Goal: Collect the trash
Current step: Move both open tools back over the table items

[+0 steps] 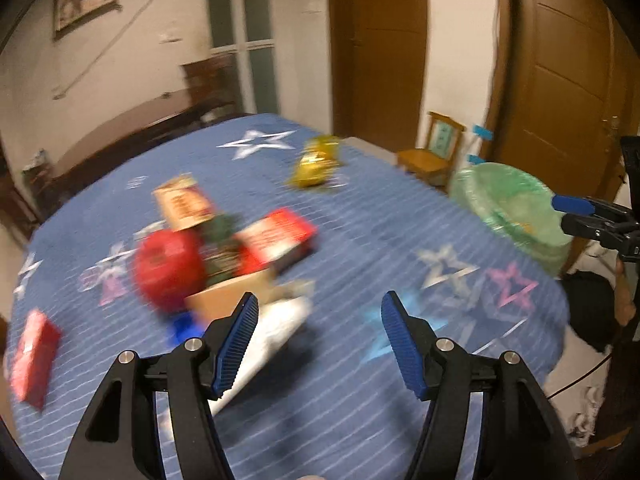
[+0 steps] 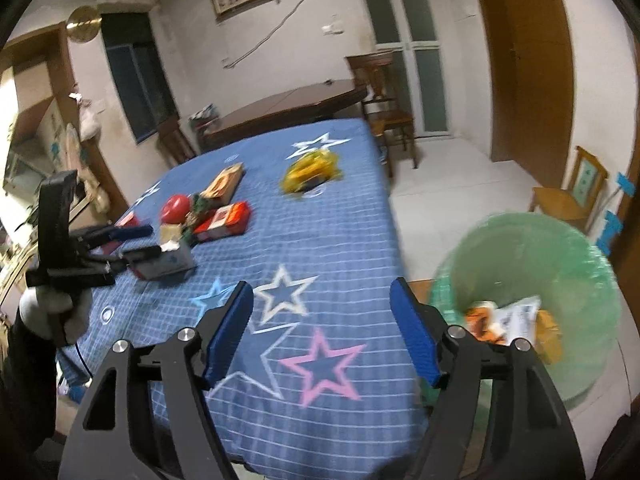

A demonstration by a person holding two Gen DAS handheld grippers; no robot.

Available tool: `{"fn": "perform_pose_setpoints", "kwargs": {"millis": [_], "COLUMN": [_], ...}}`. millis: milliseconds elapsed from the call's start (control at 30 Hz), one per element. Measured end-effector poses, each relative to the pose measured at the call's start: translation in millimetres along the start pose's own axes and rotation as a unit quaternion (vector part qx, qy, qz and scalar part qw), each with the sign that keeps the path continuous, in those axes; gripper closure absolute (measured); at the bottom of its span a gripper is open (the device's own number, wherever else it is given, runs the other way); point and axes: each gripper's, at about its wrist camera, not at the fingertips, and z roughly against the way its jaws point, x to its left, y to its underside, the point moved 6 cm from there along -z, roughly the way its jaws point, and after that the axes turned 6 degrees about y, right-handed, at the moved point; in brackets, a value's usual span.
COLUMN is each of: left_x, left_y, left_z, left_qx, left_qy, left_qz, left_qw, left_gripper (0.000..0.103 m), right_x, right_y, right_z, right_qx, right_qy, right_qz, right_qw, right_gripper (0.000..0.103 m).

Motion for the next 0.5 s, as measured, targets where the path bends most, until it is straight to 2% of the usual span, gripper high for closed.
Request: {"fn": "perform_pose_setpoints", "kwargs": {"millis": [67, 200, 433, 467, 500], "left_x": [19.2, 46.6, 49.0, 48.7, 46.9], "left_y": [11.7, 30.2, 40.4, 40.9, 40.5], "left_z": [9.6, 4.4, -20.7, -21.7, -25.1], "left_qx": [0.004, 0.034, 0.063, 0.062, 0.063], "left_qy": [-0.009, -0.017, -0.021, -0.024, -0.023], "left_qz": [-0.007, -0.008, -0.025, -0.026, -0.025], "left_qw": [0.9999, 0.9993, 0.9975, 0.9974, 0.9974], "left_gripper": [0.031, 0.031, 0.032, 0.038, 0.05], "right_x": [18.5, 48.7, 94.1, 100.4, 104.2], "right_y": [5.5, 11.6, -0.6, -3.9, -6.9], "right_z": [-8.9, -27.5, -51.8, -54.5, -56.7], "right_qx": [0.009, 0.027, 0.038, 0.038, 0.037], "right_qy": [-0.014, -0.041, -0.087, -0.093, -0.097], "right_qz": [0.011, 0.031, 0.068, 0.073, 0.076], "right_qw": [1.0, 0.998, 0.993, 0.992, 0.992], "right_gripper": [0.032, 0.031, 0.031, 0.031, 0.031]}}
